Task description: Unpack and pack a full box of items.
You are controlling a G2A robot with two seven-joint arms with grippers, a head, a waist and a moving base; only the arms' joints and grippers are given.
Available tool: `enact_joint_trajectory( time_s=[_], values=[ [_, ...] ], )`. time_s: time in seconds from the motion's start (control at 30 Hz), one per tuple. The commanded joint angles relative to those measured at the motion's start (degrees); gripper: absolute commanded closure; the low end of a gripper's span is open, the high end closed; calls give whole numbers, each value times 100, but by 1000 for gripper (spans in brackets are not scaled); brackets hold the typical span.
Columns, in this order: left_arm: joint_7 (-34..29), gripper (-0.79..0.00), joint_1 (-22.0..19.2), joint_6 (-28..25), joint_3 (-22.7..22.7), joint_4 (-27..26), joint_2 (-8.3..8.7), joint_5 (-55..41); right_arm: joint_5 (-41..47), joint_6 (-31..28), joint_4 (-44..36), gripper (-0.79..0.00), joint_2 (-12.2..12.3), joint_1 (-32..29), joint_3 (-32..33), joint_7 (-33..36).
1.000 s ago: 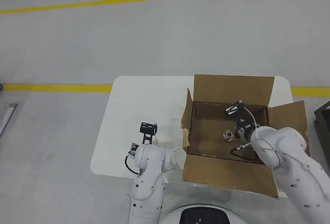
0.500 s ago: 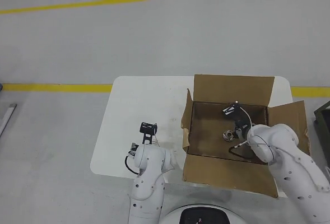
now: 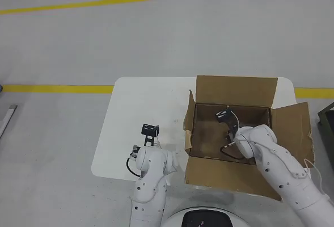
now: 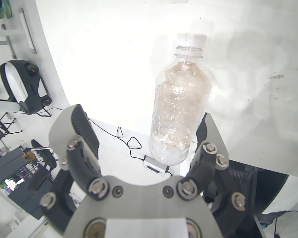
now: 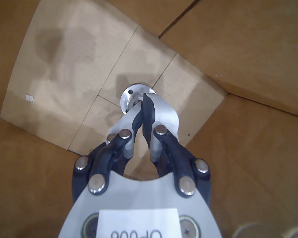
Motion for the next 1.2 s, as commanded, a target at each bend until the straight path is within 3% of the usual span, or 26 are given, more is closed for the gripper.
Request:
enact_joint_trajectory(
  time_s=[0.0, 0.27, 0.5, 1.17],
  values=[
    [0, -785, 0, 0, 0, 0, 0, 0, 66, 4, 140, -265, -29, 96, -45, -50],
    [0, -785, 0, 0, 0, 0, 0, 0, 273, -29, 503, -271, -94, 274, -56, -144],
    [0, -785, 0, 0, 0, 0, 0, 0, 276, -35, 750, -336, -137, 340, -109, -189],
    [0, -785, 0, 0, 0, 0, 0, 0, 266, -54, 1316, -342, -267, 514, -277, -281]
  ],
)
